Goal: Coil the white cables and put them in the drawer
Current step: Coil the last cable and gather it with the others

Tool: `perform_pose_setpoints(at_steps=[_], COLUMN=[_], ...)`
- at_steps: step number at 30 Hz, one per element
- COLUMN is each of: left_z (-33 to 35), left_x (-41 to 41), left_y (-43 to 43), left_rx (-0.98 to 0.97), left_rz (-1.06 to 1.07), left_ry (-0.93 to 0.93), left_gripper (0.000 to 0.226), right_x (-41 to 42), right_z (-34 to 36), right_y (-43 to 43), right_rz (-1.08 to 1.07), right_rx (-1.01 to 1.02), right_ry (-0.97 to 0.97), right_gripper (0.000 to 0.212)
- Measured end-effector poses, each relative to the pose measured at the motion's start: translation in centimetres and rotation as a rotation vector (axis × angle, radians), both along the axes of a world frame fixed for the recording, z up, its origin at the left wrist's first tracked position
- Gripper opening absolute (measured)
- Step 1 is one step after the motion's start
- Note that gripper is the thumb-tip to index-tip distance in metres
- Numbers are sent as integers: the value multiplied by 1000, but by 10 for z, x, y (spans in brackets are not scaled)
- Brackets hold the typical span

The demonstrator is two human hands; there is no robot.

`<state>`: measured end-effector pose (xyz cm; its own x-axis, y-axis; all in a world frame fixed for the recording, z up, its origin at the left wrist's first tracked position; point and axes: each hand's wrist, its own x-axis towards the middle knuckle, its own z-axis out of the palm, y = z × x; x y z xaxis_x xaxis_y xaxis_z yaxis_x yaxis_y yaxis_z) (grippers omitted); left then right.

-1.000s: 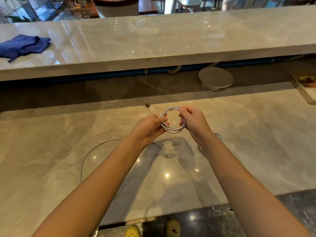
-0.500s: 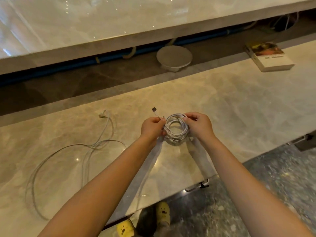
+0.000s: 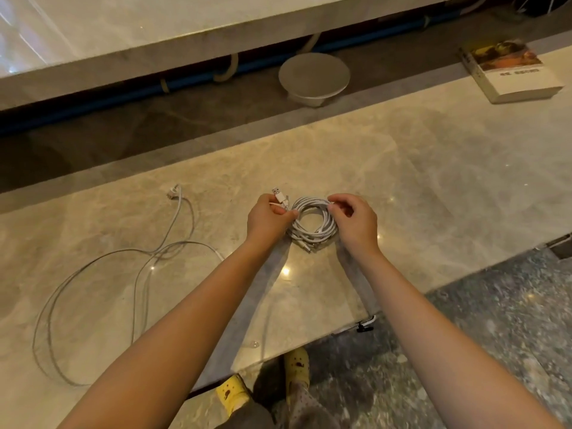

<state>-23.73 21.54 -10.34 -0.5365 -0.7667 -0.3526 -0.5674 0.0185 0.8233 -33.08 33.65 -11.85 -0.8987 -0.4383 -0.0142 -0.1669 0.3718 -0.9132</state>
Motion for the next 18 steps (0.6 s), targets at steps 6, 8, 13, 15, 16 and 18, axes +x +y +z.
perform_pose_setpoints(at_steps=[6,8,13,15,16,18], left_z=[11,23,41,34,31,32], left_x=[16,35,107,127,134,145], left_y=[-12,-21,-61,-81,-86,-90], left_rx=[6,-220,-805,-644,-552,-480], left_rz=[-27,-20,70,52,39,-2], left_ry=[-94,-82,-202,-348,-352,-273], left_gripper=[44,36,46,44,37,22], right_x=[-2,-6,2,18,28,51], right_z=[0,6,31,42,46,50], right_y=[-4,-3,-21,-42,-54,-78], right_rz=[70,70,142,258,331,492], right_rx=[78,91,129,105,99,107], right_ry=[28,66,273,347,380,428], right_gripper=[15,16,21,22,23,26])
